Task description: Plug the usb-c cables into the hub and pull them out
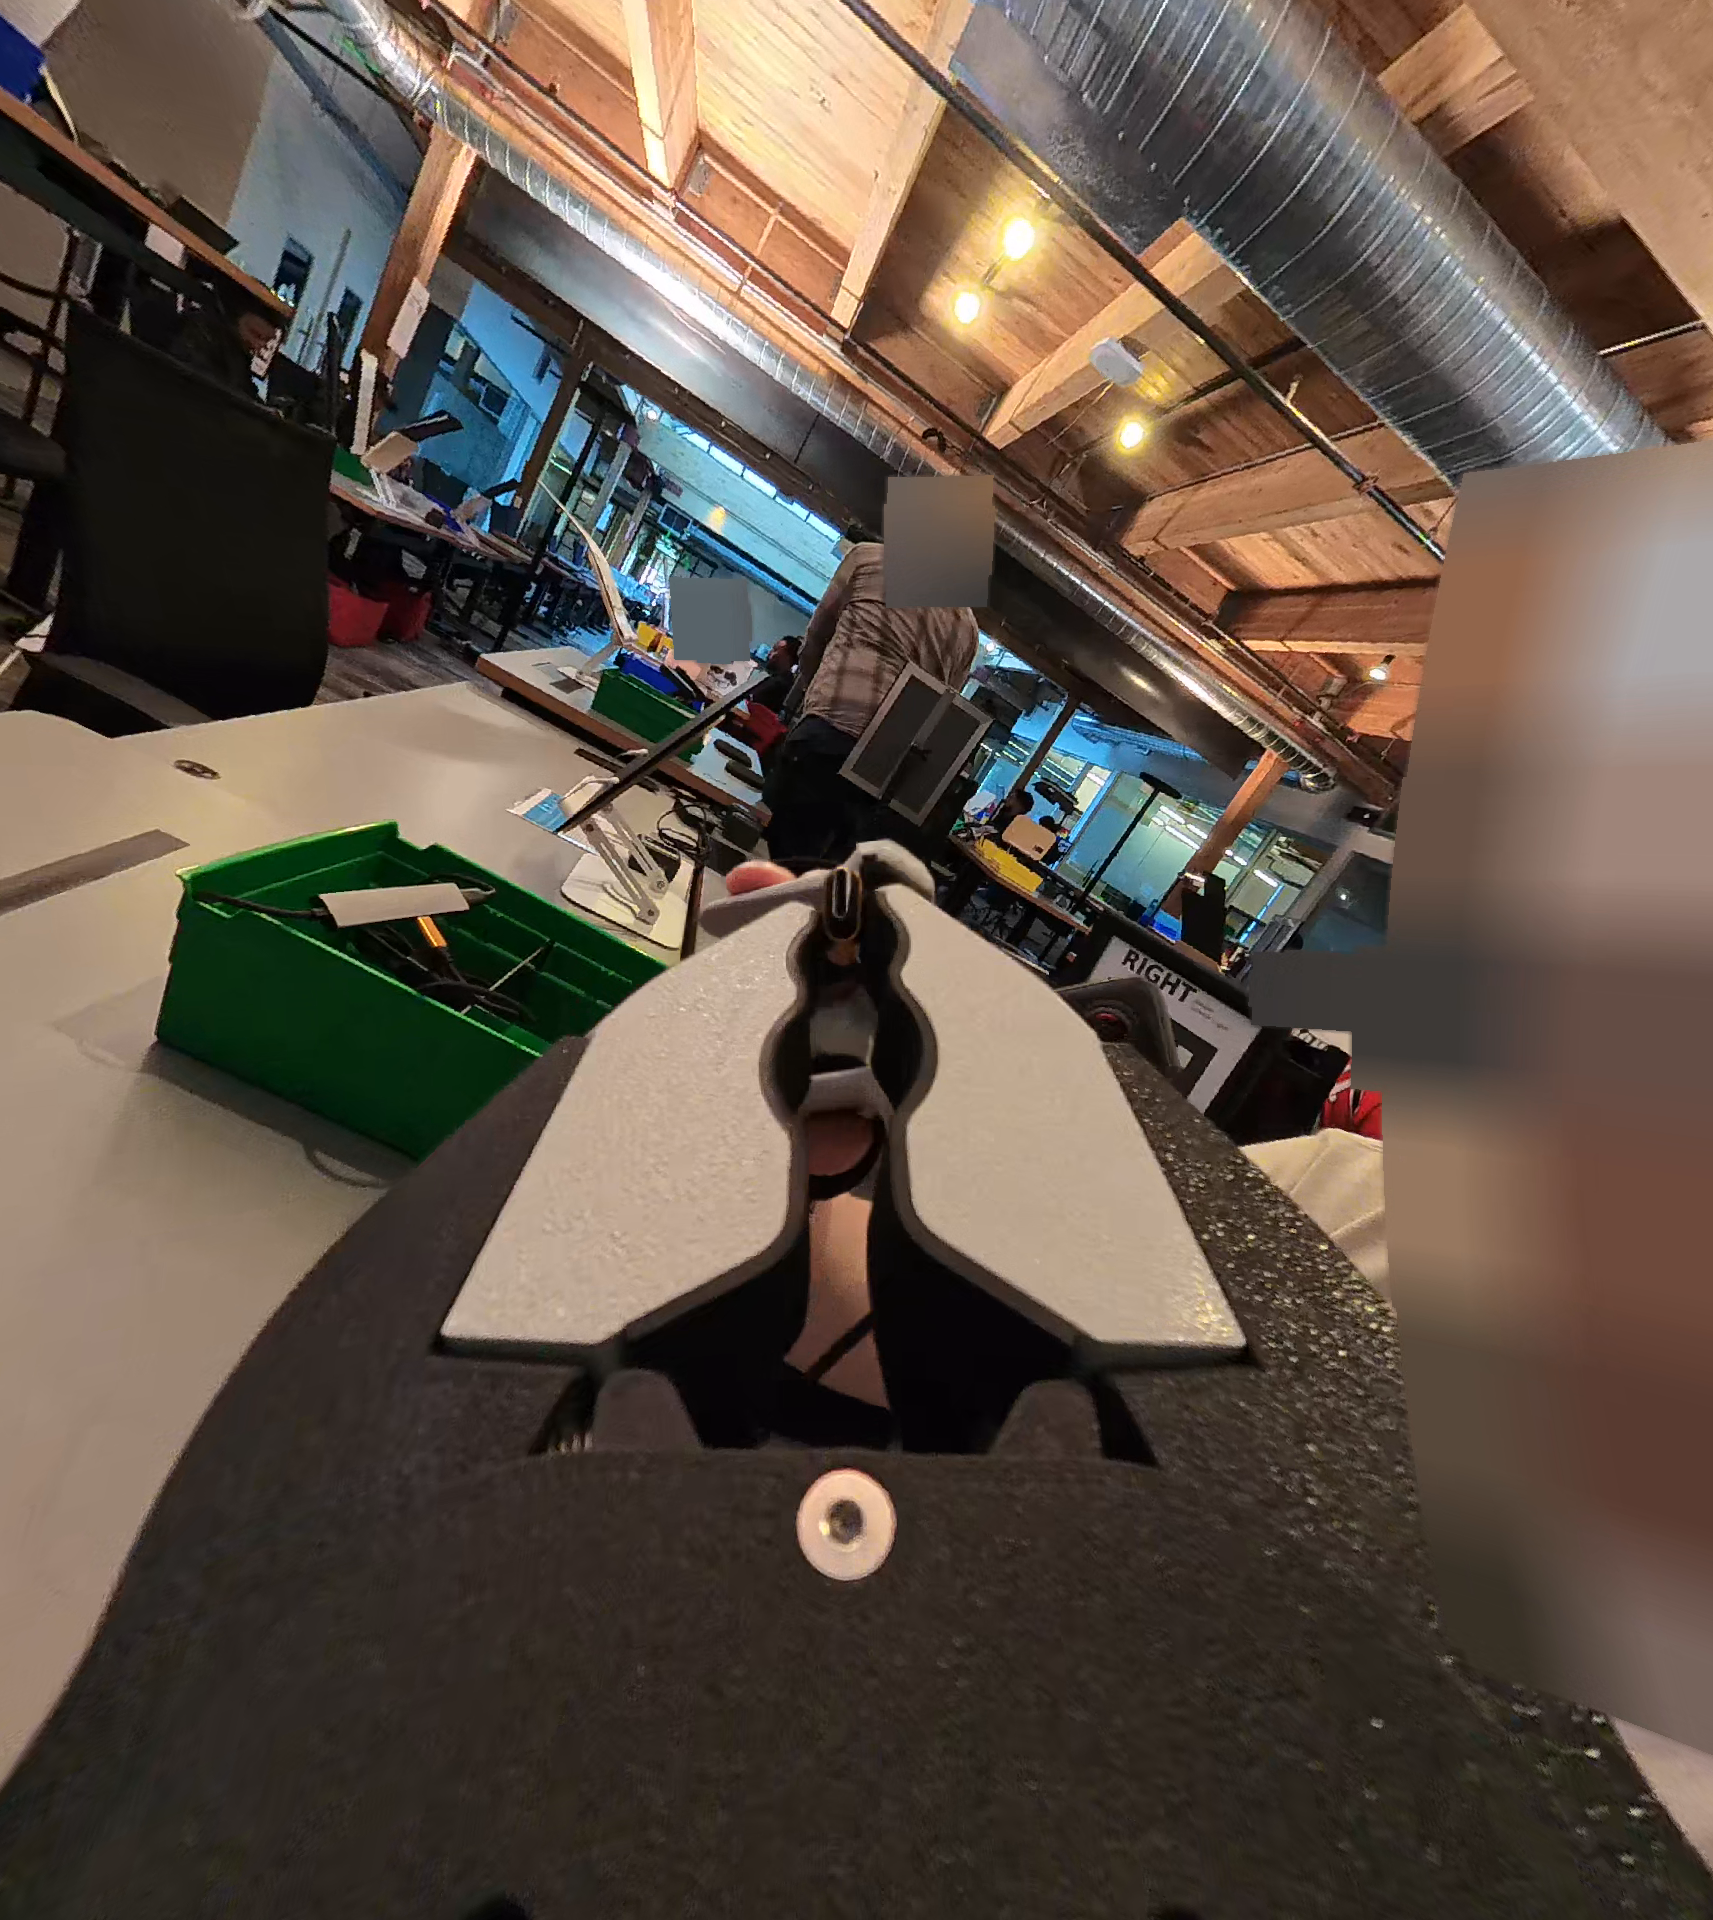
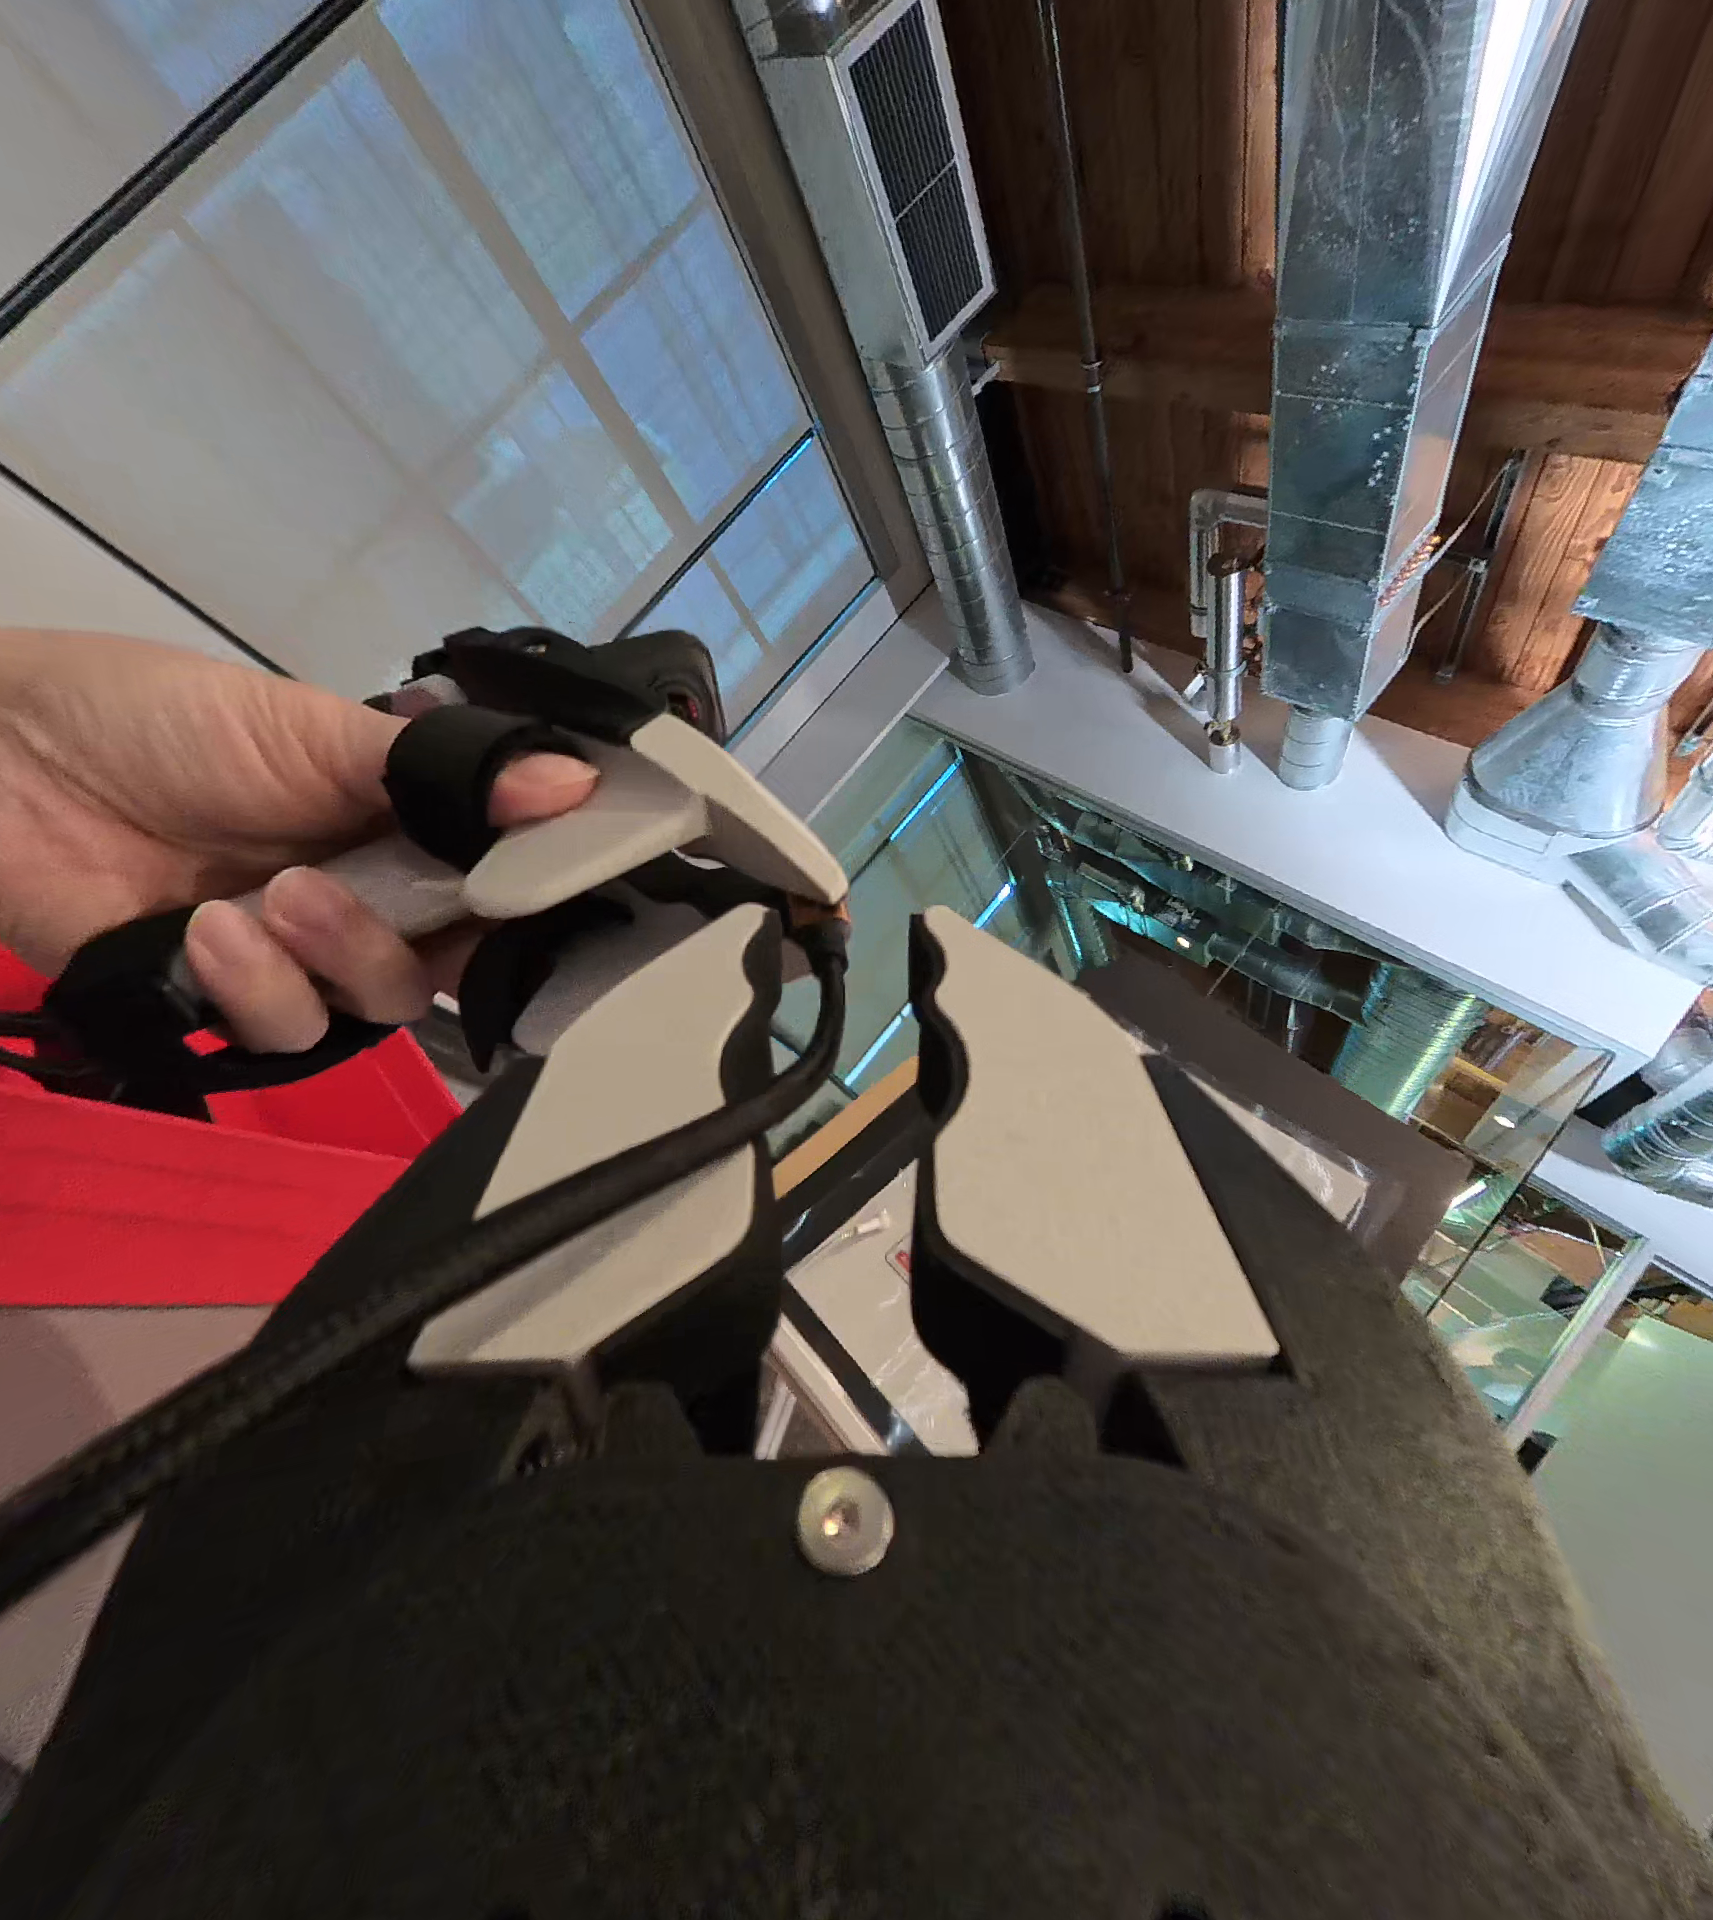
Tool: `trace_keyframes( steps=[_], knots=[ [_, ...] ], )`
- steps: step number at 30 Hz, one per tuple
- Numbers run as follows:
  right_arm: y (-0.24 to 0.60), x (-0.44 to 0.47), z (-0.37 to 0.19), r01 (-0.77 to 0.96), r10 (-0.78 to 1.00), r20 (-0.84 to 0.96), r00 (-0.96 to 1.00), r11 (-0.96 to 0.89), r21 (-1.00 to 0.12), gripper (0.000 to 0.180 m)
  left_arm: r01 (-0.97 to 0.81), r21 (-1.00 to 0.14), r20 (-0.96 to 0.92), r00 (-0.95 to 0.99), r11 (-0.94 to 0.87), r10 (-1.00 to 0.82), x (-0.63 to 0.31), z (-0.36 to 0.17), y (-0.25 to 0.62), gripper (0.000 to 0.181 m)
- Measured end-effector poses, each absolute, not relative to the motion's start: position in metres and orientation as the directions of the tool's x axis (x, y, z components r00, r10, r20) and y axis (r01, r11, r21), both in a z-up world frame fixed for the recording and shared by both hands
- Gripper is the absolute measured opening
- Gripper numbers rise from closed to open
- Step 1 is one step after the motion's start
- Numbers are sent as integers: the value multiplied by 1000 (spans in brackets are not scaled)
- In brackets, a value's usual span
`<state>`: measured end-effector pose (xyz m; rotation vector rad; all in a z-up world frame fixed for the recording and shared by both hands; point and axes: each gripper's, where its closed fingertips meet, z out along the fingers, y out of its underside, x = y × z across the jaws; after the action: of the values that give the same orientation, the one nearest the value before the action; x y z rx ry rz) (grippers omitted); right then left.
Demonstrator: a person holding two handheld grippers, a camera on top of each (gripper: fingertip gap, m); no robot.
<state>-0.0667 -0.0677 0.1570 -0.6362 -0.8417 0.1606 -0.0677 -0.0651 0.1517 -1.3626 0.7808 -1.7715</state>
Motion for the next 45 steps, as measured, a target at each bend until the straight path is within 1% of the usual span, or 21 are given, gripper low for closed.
trace_keyframes(
  steps=[1, 4, 11, 14, 23, 30, 34, 39, 45],
  knots=[
    [-66, -68, 156, 133, 377, 656, 653, 797, -590, 23, 194, -822, 514, -149, -535, -845, -67, 151, -65, 6],
    [-62, -73, 147, 193, 402, 705, 585, 775, -602, 20, 185, -818, 526, -144, -545, -838, -66, 148, -63, 6],
    [-54, -70, 143, 275, 357, 744, 564, 769, -577, 13, 174, -819, 533, -128, -548, -837, -65, 145, -62, 6],
    [-55, -72, 143, 269, 353, 745, 566, 775, -572, 10, 168, -817, 537, -124, -551, -835, -63, 143, -61, 5],
    [-55, -72, 143, 278, 350, 748, 564, 772, -572, 10, 162, -818, 540, -120, -553, -833, -62, 142, -62, 6],
    [-56, -72, 142, 256, 407, 725, 556, 745, -615, 10, 164, -818, 537, -126, -552, -834, -62, 144, -62, 5],
    [-56, -73, 141, 217, 477, 688, 547, 713, -667, 15, 170, -818, 534, -131, -550, -835, -64, 146, -63, 5],
    [-57, -72, 142, 219, 463, 684, 563, 715, -664, 8, 167, -818, 534, -135, -551, -834, -64, 146, -64, 6],
    [-56, -73, 142, 225, 452, 683, 573, 715, -662, 8, 169, -816, 536, -136, -553, -833, -65, 146, -63, 5]
  ],
)
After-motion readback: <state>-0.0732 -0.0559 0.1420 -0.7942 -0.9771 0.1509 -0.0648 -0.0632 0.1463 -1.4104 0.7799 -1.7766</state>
